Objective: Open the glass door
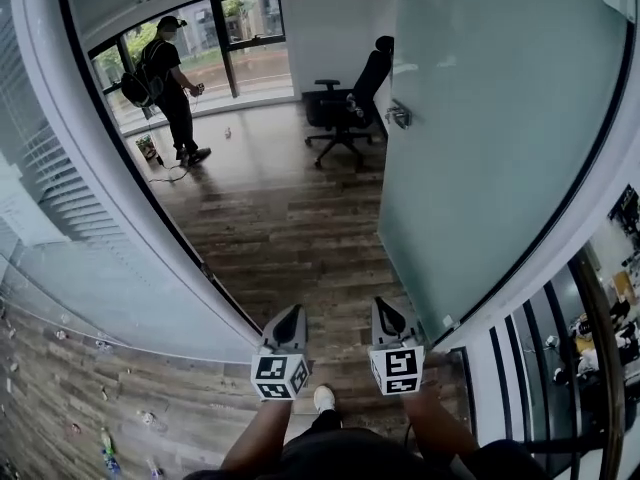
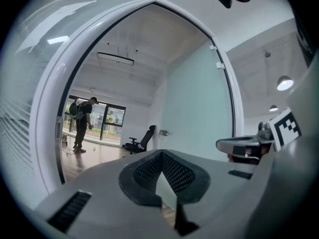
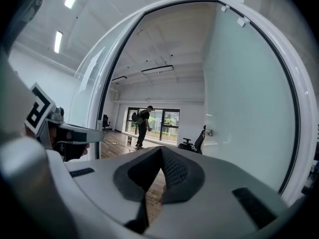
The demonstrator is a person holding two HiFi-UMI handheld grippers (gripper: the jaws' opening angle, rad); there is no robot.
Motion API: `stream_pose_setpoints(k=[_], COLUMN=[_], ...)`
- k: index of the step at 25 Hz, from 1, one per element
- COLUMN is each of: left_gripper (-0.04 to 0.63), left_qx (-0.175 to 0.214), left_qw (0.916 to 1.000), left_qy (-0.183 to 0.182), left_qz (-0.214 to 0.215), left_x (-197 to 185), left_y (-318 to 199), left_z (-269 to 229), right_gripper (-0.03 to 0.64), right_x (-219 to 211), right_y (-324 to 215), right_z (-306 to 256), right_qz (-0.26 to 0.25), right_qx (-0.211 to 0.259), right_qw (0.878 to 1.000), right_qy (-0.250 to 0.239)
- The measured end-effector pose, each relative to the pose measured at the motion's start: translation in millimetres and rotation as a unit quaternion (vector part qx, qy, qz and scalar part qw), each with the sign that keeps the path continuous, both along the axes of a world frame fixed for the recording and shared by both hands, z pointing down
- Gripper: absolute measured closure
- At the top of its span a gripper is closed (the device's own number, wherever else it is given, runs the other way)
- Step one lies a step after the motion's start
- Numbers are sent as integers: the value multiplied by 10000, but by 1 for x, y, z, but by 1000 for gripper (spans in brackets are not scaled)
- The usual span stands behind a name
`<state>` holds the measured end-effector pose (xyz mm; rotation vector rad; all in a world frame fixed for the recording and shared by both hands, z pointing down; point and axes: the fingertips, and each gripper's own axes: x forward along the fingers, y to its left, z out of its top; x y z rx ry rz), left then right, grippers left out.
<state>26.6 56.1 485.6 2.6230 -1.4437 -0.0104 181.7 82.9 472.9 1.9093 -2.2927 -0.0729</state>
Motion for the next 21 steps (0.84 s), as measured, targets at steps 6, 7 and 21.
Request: stream_pose_setpoints(k=[6, 7, 21], left_gripper=[592, 592, 592], left_qx=[-72, -78, -121], left_qw=[9998, 9998, 9996], left_qy=[-57, -70, 38], left_qz=[-159, -160, -246], left_x=[4, 5, -7], left_y=[69, 80, 158], left_z=[10, 10, 19], right_gripper=[601, 601, 601], right_x=[5, 7, 3], right_y=[69, 79, 160], right_z=[4, 4, 1], right_qz=[-150, -137, 3], right_qx=[56, 60, 169], right_qw=[9999, 9999, 9999], right_qy=[-43, -47, 28])
